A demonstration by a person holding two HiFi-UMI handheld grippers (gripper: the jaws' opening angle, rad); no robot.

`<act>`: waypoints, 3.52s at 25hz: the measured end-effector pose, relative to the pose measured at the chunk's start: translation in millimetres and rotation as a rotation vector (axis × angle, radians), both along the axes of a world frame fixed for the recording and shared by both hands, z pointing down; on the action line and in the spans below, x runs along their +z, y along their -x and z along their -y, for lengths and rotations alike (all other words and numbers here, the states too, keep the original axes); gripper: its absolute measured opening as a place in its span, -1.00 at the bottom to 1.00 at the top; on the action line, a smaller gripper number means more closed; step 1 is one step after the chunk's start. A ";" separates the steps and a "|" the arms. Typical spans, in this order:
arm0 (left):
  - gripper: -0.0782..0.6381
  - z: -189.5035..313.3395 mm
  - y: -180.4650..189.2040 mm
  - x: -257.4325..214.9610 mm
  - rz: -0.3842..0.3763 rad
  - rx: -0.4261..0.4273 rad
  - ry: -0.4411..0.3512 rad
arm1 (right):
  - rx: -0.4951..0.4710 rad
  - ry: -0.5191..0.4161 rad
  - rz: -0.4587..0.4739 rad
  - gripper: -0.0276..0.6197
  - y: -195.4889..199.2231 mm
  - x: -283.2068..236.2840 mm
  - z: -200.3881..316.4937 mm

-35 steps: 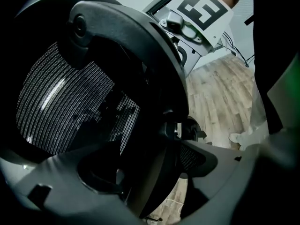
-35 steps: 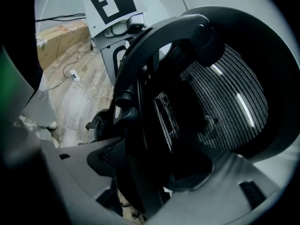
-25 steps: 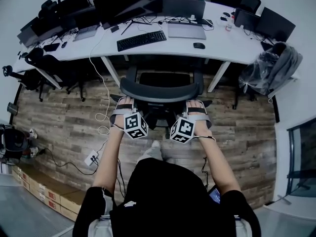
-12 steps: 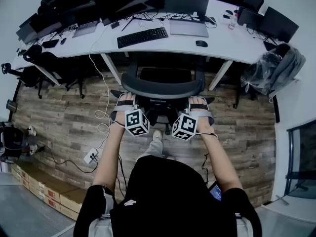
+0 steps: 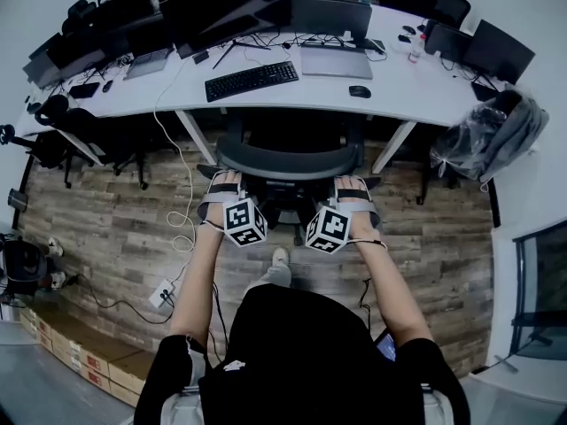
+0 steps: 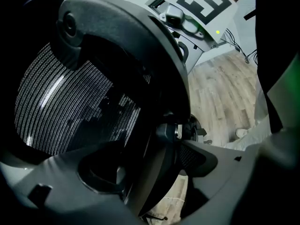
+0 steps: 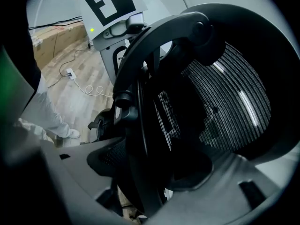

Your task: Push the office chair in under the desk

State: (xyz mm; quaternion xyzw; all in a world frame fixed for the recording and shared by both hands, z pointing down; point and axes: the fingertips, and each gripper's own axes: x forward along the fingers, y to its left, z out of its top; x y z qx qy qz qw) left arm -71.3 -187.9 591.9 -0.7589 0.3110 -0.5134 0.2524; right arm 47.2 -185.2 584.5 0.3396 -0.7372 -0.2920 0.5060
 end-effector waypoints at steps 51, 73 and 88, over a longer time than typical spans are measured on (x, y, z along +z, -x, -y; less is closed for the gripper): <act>0.32 235.7 -22.6 -3.7 -0.109 0.171 -0.002 | 0.212 0.017 -0.027 0.02 -19.4 5.6 241.8; 0.32 306.1 -48.4 -1.4 -0.105 0.126 0.000 | 0.167 0.005 -0.009 0.02 -44.3 7.2 316.8; 0.32 342.8 -58.2 -1.6 -0.117 0.115 -0.008 | 0.149 -0.006 -0.003 0.02 -53.5 7.1 356.2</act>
